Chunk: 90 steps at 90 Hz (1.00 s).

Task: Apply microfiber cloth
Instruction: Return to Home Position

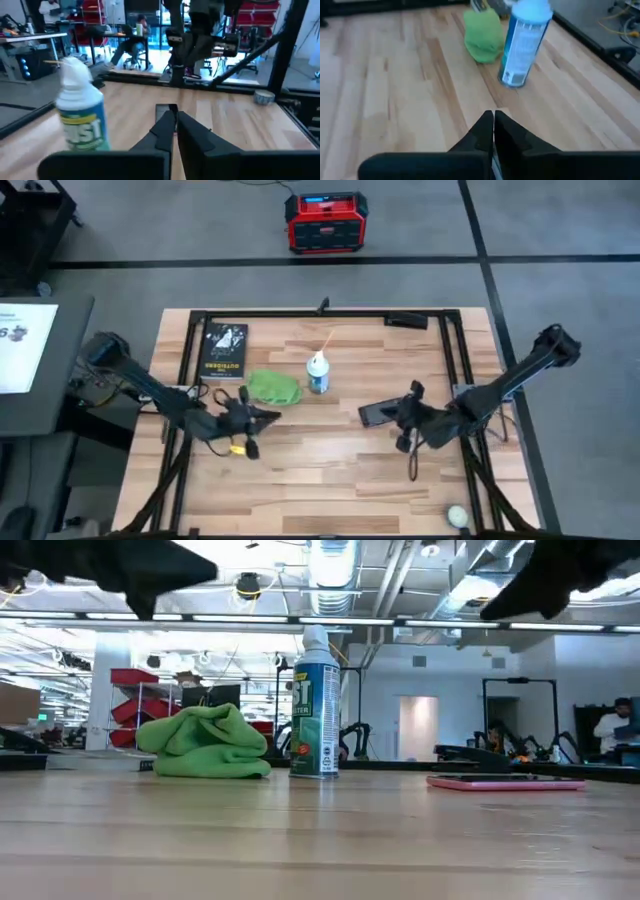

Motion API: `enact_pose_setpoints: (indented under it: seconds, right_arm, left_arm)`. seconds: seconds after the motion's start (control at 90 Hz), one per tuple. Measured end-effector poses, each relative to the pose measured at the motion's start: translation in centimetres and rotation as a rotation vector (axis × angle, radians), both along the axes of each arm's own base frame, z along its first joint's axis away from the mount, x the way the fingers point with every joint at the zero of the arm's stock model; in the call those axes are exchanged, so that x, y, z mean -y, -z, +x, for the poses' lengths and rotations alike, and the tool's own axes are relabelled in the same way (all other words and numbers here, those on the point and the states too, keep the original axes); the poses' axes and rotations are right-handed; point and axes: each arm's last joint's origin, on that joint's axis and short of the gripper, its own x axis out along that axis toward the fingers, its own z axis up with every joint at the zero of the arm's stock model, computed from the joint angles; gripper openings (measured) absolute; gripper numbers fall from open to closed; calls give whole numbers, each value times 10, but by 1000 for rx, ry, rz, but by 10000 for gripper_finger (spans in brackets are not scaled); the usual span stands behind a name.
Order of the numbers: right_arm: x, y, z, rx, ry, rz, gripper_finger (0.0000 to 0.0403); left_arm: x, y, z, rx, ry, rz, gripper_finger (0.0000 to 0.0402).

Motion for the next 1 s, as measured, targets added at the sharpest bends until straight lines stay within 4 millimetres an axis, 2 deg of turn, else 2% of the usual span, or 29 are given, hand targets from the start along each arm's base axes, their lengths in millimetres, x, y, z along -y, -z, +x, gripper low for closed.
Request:
enact_pose_setpoints:
  seconds: [0.222, 0.356, 0.622, 0.889, 1.0]
  right_arm:
    - [13, -26, -27, 92, -50, 18, 0]
    - [21, -28, -48, 139, -57, 24, 0]
    - [38, 10, -87, 253, -65, 126, 0]
    - [44, 41, -102, 333, -134, 176, 0]
    - [44, 56, -105, 339, -156, 195, 0]
  left_arm:
    - [-12, -22, -41, 58, 107, -17, 0]
    - [-16, -29, -56, 87, 135, 16, 0]
    - [-16, -23, -72, 14, 127, 48, 0]
    - [-12, -14, -77, -33, 141, 48, 0]
    - [-12, 5, -78, -25, 132, 37, 0]
